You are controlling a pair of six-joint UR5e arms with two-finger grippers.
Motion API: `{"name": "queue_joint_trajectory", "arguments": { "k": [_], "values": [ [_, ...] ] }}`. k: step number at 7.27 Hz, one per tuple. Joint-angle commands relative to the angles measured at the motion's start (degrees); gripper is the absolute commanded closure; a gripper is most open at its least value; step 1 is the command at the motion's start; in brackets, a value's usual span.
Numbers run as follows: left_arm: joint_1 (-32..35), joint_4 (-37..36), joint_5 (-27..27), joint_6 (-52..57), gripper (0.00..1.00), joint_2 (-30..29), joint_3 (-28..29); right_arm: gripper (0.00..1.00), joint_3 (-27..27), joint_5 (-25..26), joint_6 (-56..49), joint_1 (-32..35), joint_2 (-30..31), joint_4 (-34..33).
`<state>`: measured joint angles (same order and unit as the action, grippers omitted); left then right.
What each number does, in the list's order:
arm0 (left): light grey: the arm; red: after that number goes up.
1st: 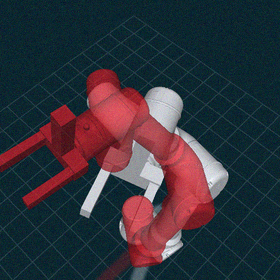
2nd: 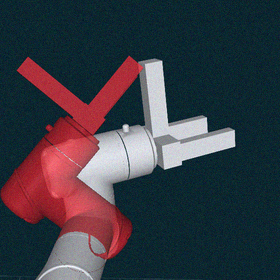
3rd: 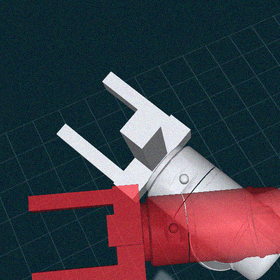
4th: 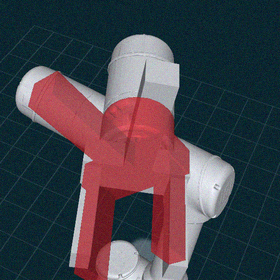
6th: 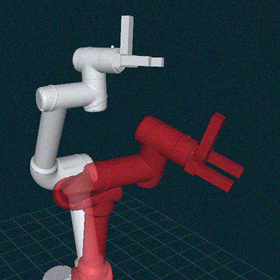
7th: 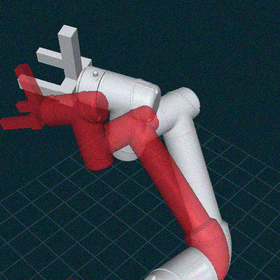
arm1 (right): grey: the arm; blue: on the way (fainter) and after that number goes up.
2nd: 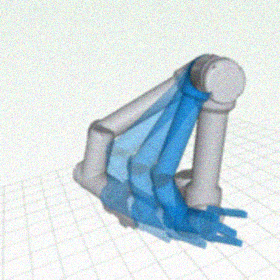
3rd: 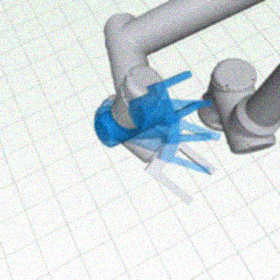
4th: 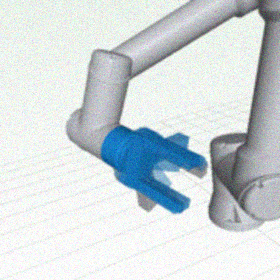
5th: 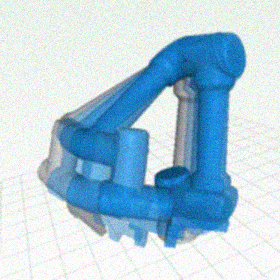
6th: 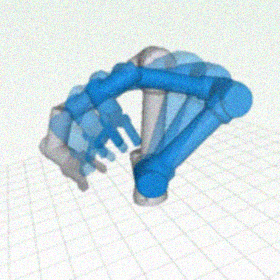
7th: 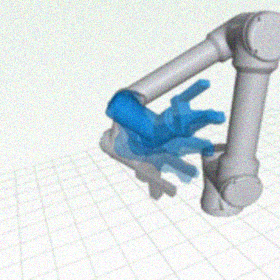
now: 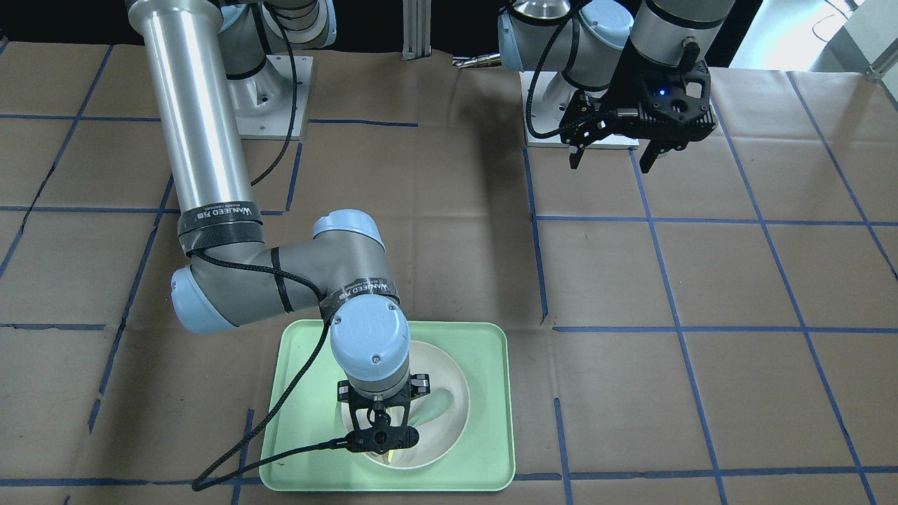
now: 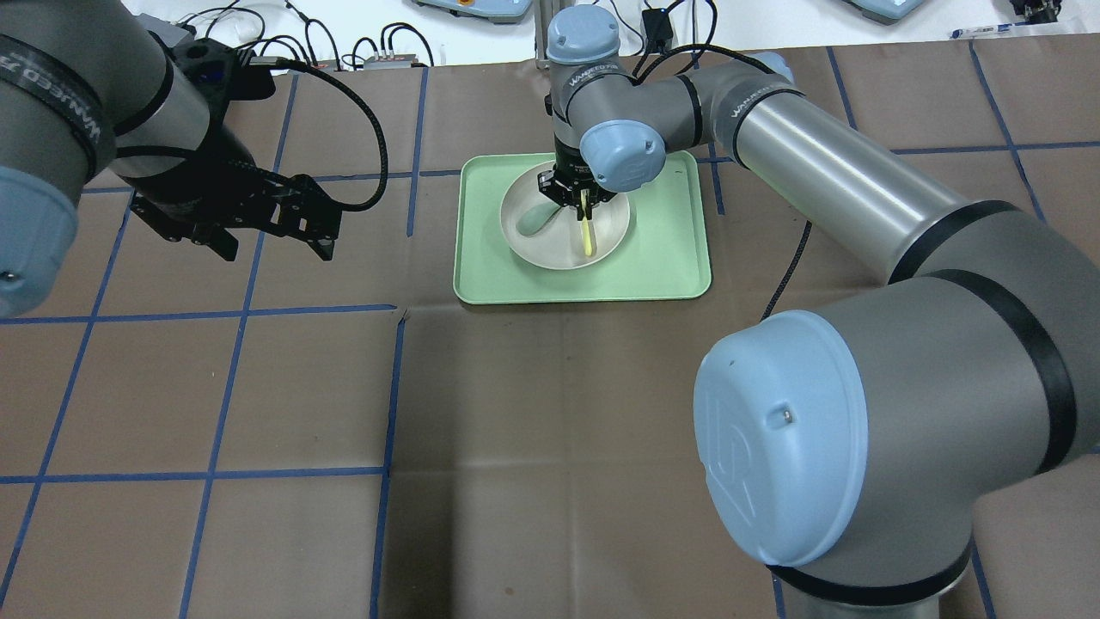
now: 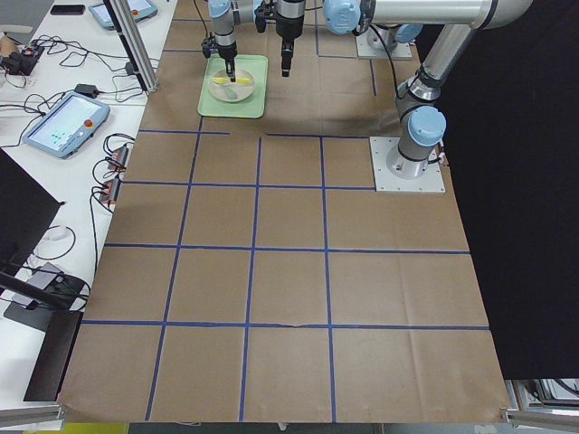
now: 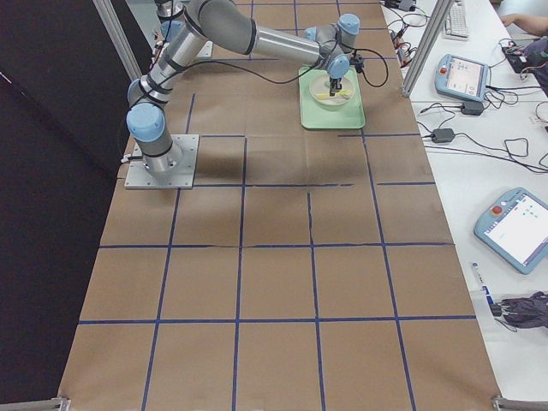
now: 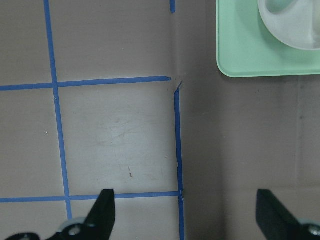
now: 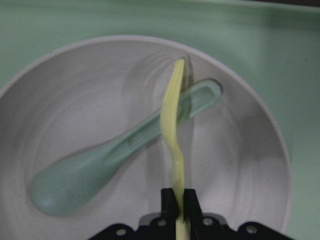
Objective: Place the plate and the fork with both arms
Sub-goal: 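Lift the yellow fork and carry it beside the plate on the tray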
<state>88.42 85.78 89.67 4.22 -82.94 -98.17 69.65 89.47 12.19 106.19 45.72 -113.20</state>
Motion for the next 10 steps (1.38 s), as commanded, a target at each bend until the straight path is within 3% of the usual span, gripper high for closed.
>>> {"name": "queue_joint_trajectory", "arguments": {
  "k": [1,4,7,10],
  "values": [
    [0.0,0.0,0.15,0.0,0.0,-0.02,0.08,1.0,-0.04,-0.78,0.64,-0.1,2.17,0.69],
    [-0.09,-0.09,-0.11,0.0,0.0,-0.2,0.17,1.0,0.48,-1.23,0.91,-1.15,6.31,4.47],
    [-0.09,-0.09,0.07,0.0,0.0,-0.11,0.26,1.0,2.15,2.89,0.21,-6.06,6.57,6.23],
    [-0.09,0.0,0.24,-0.17,0.0,-0.55,1.14,1.0,5.66,2.12,-1.81,-9.06,6.05,5.01]
  ]
}}
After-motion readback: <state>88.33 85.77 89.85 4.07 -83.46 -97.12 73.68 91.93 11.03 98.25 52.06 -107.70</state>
